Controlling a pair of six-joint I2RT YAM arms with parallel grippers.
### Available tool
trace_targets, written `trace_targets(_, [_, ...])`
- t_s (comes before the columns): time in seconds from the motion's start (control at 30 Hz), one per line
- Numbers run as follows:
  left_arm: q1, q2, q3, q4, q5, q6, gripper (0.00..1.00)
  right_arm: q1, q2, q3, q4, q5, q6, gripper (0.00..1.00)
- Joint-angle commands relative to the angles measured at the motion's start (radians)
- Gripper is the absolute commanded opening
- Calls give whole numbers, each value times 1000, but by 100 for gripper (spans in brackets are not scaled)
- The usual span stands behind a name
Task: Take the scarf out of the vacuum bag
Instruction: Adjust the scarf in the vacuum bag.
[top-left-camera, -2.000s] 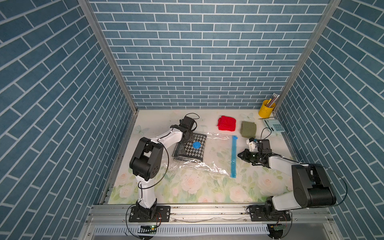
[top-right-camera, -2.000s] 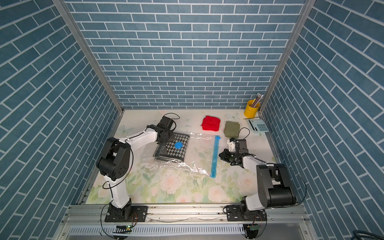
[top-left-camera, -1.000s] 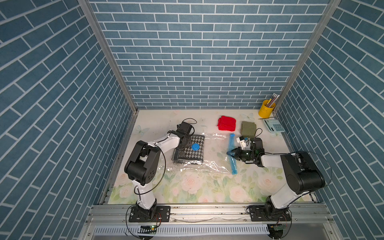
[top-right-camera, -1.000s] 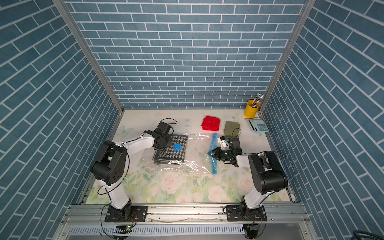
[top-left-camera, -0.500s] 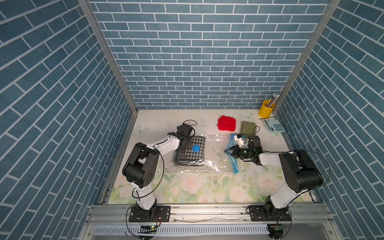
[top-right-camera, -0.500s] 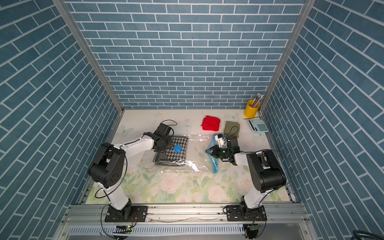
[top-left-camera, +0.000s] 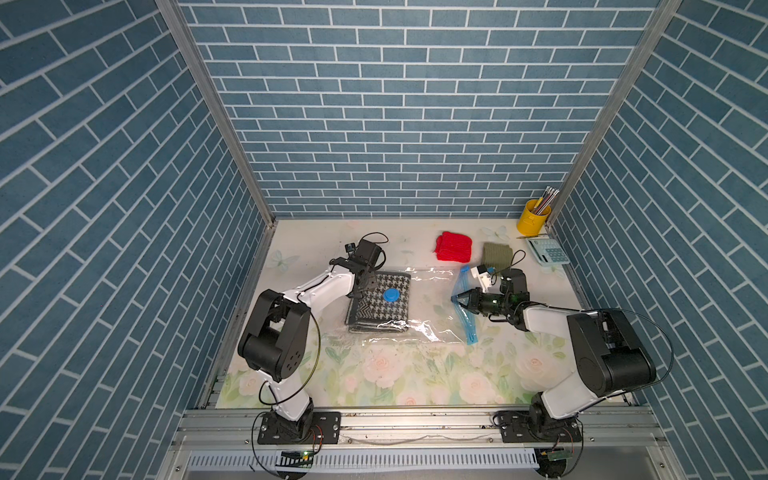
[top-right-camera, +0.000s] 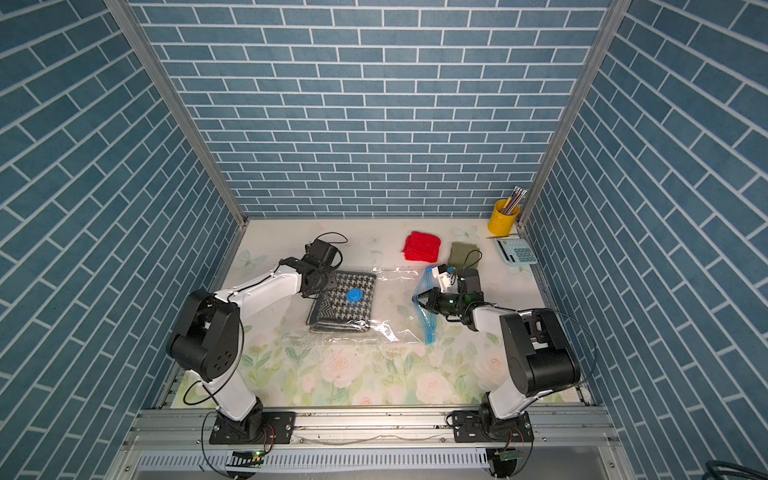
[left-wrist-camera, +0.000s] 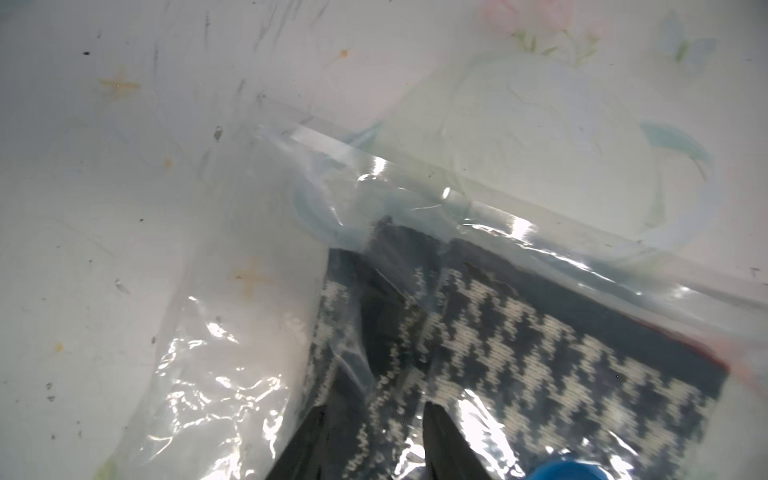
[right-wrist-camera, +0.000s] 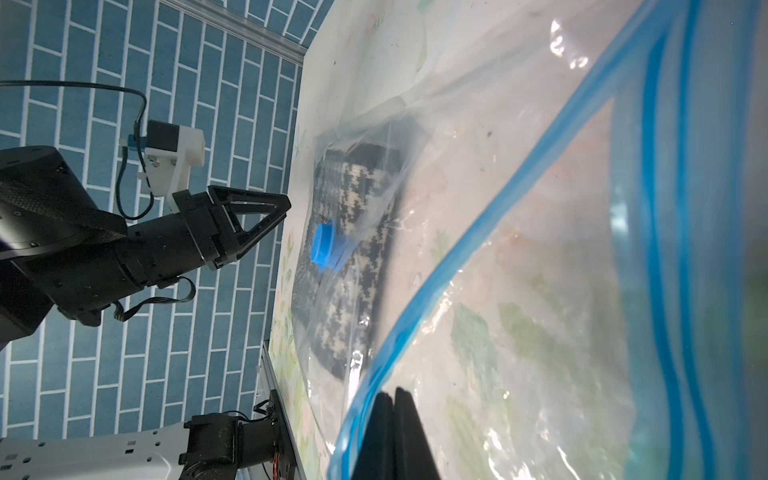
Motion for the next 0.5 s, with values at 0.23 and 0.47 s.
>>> trace_targets(0.23, [26,22,-80,9,-66,15,42,5,21,11,-102,44,-110,0])
trace_targets(0.47, [129,-81,-82,23,-96,96,55,5,19,46,-226,144,-152,0])
